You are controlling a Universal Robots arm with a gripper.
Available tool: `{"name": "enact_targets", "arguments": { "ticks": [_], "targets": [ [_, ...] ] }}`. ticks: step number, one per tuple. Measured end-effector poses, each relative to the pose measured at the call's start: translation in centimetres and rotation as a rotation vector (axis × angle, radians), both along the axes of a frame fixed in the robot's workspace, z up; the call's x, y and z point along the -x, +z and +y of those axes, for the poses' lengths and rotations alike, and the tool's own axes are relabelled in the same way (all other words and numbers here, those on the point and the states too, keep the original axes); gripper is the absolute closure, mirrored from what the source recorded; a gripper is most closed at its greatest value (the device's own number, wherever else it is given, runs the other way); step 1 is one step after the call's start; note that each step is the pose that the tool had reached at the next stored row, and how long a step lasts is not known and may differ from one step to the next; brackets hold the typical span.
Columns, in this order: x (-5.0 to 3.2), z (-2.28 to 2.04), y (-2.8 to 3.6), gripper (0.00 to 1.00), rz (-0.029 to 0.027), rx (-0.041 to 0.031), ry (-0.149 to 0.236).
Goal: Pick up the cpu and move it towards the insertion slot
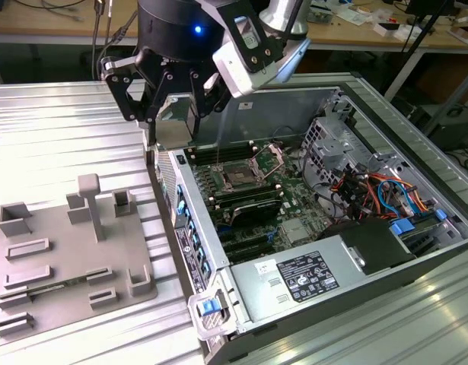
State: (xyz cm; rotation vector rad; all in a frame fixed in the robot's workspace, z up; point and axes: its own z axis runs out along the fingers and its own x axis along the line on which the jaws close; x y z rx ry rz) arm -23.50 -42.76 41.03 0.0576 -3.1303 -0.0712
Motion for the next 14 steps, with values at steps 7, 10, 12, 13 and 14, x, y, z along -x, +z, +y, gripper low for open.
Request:
{"name": "enact_targets", "arguments": {
  "ticks": [7,10,12,13,14],
  "targets": [
    [-0.54,0.00,0.00,0.45,0.0000,0.0000,0.000],
    [-0.73,0.00,0.00,0.45,0.0000,0.0000,0.000],
    [-0.89,0.00,0.00,0.45,0.0000,0.0000,0.000],
    [-0.95,0.00,0.00,0.45,0.0000,0.0000,0.000],
    [-1.02,0.00,0.00,0.45,0.0000,0.0000,0.000]
  ]
}}
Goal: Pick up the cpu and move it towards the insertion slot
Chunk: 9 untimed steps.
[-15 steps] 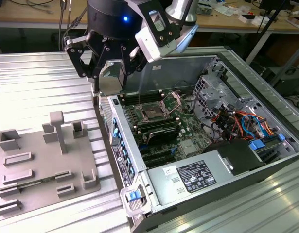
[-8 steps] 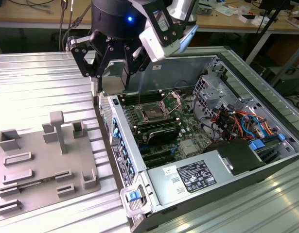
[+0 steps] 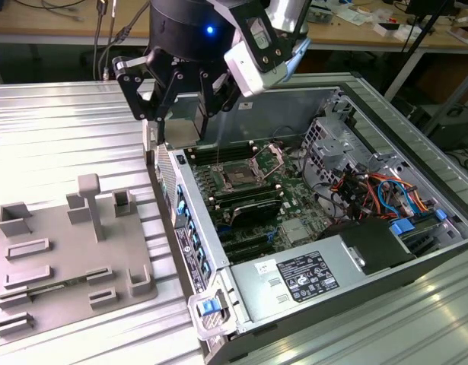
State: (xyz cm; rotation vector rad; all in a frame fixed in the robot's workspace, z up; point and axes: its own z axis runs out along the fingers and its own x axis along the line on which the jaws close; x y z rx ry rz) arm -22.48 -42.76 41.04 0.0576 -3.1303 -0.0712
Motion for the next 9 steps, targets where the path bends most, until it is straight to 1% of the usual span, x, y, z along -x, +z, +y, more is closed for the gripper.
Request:
{"name": "enact_targets", "arguments": {
  "ticks": [9],
  "targets": [
    [-0.41,0.00,-0.03,0.45,0.0000,0.0000,0.000]
  ]
}}
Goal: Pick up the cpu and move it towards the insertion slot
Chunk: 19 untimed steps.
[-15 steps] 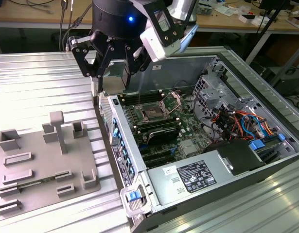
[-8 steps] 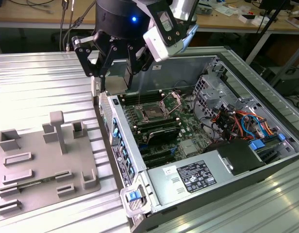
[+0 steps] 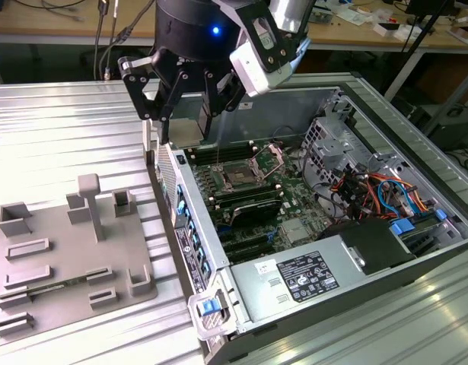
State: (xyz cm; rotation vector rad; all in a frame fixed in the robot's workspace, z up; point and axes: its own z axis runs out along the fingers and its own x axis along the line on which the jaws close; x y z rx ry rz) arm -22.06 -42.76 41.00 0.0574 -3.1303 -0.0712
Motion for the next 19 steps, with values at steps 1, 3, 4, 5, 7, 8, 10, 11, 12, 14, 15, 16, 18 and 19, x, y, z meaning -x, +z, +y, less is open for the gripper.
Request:
{"name": "enact_targets", "arguments": {
  "ticks": [1,3,4,5,7,8,10,11,12,14,15,16,18,19],
  "targets": [
    [-0.01,0.00,-0.01,0.45,-0.0001,0.0000,0.000],
    [-0.07,0.00,-0.03,0.45,-0.0001,0.0000,0.000],
    [-0.11,0.00,-0.04,0.45,-0.0001,-0.0001,0.000],
    [-0.16,0.00,-0.05,0.45,0.0000,0.0000,0.000],
    [-0.31,0.00,-0.06,0.45,-0.0001,0.0000,0.000],
    [-0.36,0.00,-0.06,0.45,0.0000,0.0001,0.000],
    [-0.43,0.00,-0.08,0.45,0.0000,0.0000,0.000],
    [-0.47,0.00,-0.09,0.45,-0.0001,-0.0001,0.000],
    [-0.50,0.00,-0.09,0.45,0.0000,0.0001,0.000],
    [-0.58,0.00,-0.09,0.45,0.0000,0.0000,0.000],
    [-0.67,0.00,-0.09,0.45,0.0000,0.0001,0.000],
    [-0.76,0.00,-0.10,0.45,0.0000,0.0000,0.000],
    [-0.98,0.00,-0.10,0.45,0.0000,0.0000,0.000],
    [-1.05,0.00,-0.11,0.45,-0.0001,-0.0001,0.000]
  ]
}}
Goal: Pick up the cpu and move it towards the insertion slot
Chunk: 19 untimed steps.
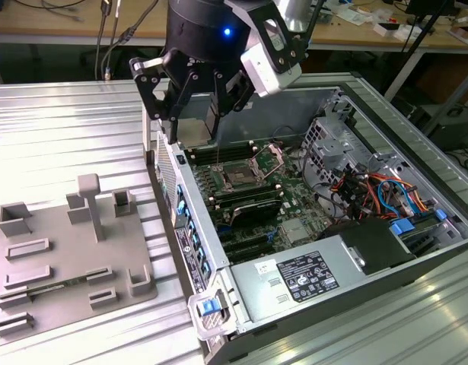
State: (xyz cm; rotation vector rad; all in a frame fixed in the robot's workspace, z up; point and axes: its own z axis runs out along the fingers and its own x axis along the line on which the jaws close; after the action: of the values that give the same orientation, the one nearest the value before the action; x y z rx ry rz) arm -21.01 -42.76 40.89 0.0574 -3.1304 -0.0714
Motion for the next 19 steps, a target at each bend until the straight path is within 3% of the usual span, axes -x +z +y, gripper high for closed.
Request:
{"name": "enact_targets", "arguments": {
  "ticks": [19],
  "targets": [
    [-0.72,0.00,-0.04,0.45,0.0000,0.0001,0.000]
  ]
}}
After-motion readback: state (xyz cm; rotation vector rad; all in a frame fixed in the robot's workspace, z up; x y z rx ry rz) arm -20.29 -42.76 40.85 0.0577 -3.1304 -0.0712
